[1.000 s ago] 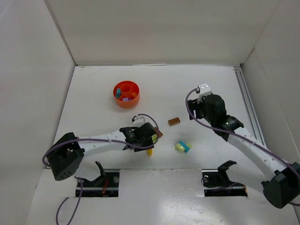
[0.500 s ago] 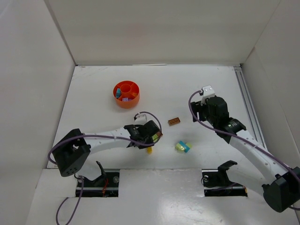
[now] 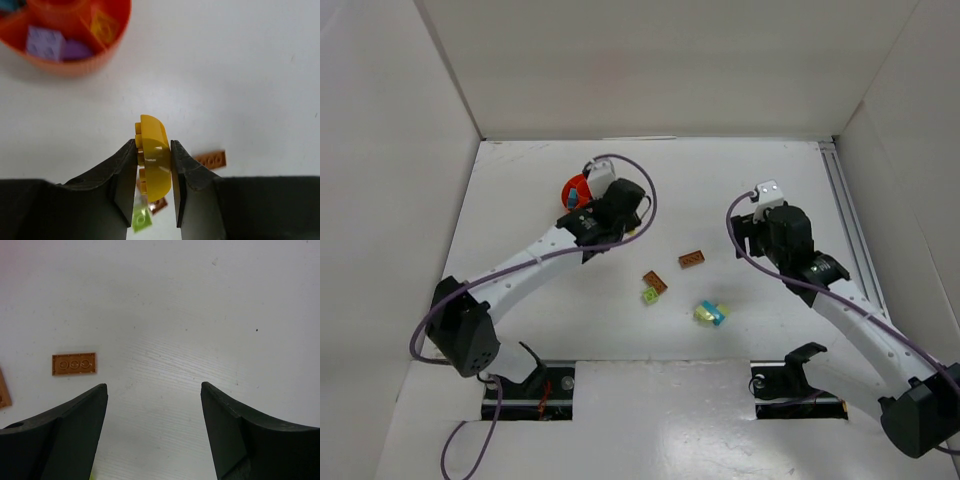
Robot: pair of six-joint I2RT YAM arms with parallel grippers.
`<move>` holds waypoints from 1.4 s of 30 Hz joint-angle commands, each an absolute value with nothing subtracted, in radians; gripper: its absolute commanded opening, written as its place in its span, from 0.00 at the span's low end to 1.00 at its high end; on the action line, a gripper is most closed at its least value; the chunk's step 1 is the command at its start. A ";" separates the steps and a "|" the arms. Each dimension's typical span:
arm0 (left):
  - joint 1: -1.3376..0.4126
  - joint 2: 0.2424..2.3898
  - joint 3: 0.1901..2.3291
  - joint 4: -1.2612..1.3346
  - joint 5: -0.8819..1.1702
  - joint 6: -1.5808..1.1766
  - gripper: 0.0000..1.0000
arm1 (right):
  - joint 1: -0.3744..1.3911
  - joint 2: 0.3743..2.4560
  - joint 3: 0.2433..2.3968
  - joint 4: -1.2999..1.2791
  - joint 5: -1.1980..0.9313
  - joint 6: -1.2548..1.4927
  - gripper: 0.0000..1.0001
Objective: Sort the legos into containers by color
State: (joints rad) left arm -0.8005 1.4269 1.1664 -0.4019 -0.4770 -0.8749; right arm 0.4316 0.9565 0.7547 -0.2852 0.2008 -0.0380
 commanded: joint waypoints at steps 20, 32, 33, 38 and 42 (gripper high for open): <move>-0.517 1.819 1.609 -0.270 -0.607 -0.566 0.00 | 0.275 1.031 0.845 -0.258 0.196 -0.106 0.80; -0.517 1.862 1.523 -0.199 -0.630 -0.566 0.00 | 0.255 1.069 0.856 -0.267 0.206 -0.115 0.80; -0.517 1.862 1.523 -0.199 -0.630 -0.566 0.00 | 0.255 1.069 0.856 -0.267 0.206 -0.115 0.80; -0.517 1.862 1.513 -0.190 -0.640 -0.566 0.01 | 0.255 1.069 0.856 -0.267 0.206 -0.115 0.80; -0.517 1.871 1.513 -0.190 -0.649 -0.575 0.09 | 0.255 1.069 0.856 -0.267 0.206 -0.124 0.80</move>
